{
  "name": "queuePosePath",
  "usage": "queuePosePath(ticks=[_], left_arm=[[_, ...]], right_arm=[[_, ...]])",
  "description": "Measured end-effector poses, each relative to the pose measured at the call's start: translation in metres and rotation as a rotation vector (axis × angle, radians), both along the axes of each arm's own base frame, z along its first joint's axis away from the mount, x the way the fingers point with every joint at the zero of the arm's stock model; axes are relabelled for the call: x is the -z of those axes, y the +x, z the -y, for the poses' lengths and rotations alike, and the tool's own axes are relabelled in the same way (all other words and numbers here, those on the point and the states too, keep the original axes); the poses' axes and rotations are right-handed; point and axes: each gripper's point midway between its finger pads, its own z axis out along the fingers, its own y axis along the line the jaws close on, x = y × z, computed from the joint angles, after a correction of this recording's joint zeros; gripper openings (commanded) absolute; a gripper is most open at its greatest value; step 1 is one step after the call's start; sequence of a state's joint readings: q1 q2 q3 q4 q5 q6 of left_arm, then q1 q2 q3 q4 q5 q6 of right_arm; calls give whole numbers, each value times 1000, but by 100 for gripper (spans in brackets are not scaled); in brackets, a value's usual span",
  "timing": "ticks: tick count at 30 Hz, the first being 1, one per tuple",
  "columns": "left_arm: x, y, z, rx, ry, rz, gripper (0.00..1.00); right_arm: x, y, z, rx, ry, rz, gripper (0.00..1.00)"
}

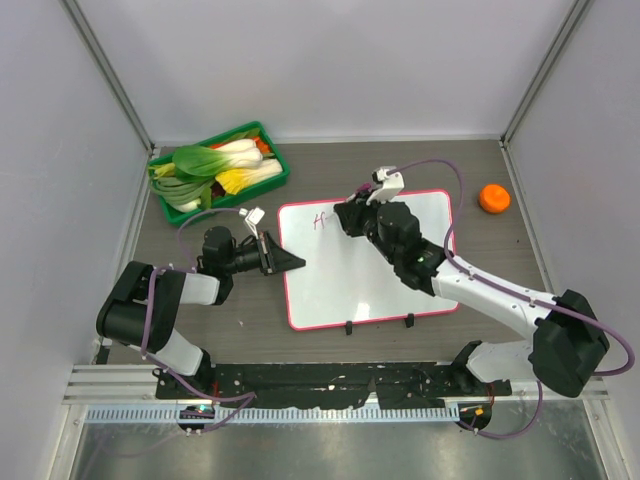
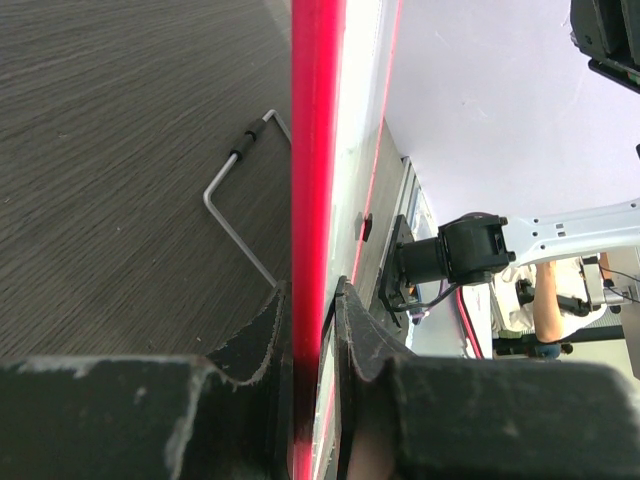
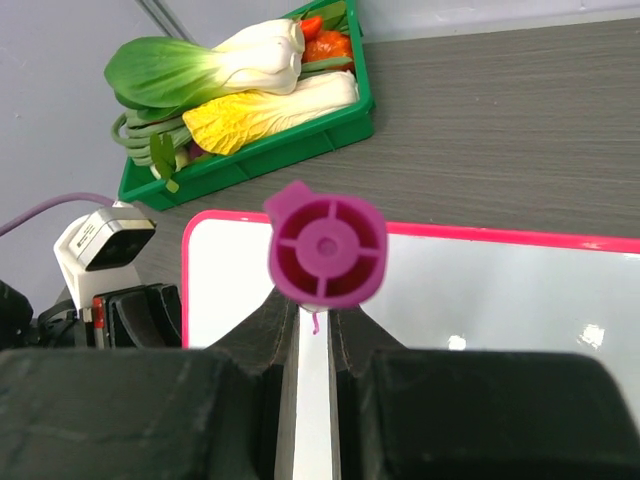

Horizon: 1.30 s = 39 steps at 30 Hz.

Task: Write a sentence on the whiteboard

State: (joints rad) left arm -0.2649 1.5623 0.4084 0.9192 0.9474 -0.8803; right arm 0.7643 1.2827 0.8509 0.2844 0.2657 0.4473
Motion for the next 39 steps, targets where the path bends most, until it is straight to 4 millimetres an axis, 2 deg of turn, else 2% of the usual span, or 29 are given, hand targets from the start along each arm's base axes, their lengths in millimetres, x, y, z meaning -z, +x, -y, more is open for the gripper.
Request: queuePosePath(ticks=[5, 13, 39], left_arm=[[0, 0, 0, 0, 0, 0, 0], [0, 0, 0, 0, 1, -3, 0], [1, 0, 0, 0, 1, -5, 0]], right_arm=[[1, 5, 5, 30, -12, 4, 1], [14, 12, 7, 42, -44, -13, 1], [21, 6, -4, -29, -39, -28, 1]])
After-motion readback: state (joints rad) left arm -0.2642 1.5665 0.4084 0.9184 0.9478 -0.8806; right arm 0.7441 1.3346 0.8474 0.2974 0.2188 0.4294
